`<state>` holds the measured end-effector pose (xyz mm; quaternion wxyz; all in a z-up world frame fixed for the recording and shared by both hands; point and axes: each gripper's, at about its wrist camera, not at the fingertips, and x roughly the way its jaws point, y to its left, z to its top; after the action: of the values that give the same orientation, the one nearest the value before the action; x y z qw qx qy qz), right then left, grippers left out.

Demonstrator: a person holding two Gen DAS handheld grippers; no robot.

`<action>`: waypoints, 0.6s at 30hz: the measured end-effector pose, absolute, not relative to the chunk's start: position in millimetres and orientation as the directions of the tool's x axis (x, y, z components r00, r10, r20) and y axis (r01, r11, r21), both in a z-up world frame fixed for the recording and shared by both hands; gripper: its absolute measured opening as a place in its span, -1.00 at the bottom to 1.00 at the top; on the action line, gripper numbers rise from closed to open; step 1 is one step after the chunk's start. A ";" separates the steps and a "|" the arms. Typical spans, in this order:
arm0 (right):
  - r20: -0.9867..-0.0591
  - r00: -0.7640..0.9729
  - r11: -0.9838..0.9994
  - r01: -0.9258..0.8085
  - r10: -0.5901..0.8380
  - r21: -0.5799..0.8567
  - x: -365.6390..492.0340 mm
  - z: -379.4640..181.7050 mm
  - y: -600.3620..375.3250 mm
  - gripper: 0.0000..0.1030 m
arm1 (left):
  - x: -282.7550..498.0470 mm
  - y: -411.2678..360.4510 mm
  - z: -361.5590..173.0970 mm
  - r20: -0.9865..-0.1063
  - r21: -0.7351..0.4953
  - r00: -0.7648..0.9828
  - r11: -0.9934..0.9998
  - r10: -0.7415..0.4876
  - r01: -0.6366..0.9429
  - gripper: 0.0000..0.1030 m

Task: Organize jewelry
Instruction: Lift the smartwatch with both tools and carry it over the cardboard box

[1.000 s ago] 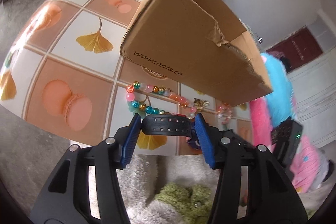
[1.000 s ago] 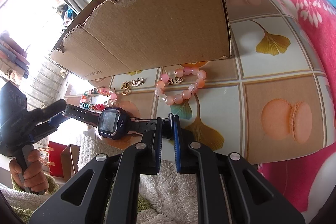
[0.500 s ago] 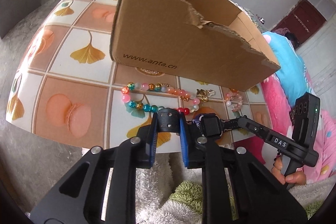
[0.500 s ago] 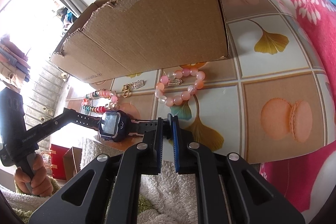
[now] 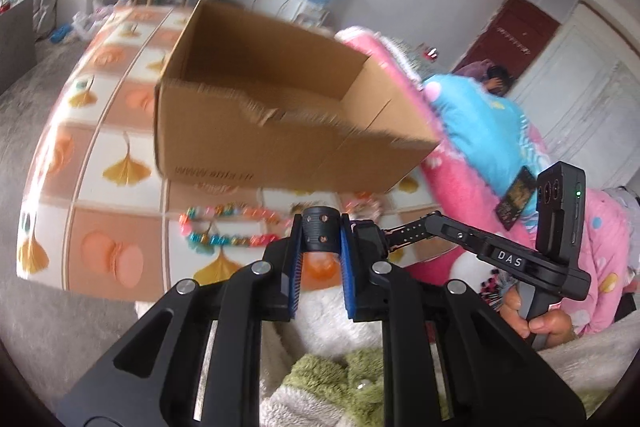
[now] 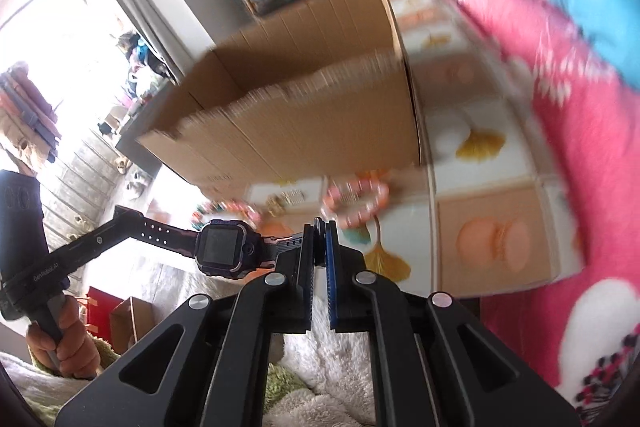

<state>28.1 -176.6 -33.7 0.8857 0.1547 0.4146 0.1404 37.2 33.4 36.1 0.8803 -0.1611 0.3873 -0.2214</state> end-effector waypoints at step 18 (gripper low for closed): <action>-0.723 0.502 0.880 -0.258 0.475 0.398 280.9 49.9 -146.9 -0.89 | 266.9 25.3 116.6 -0.749 -0.183 0.599 0.957 -0.283 0.224 -0.69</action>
<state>280.9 -146.9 49.9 0.8583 0.1199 0.4510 0.2136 266.9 25.3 116.6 0.8936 -0.0351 0.4245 -0.1418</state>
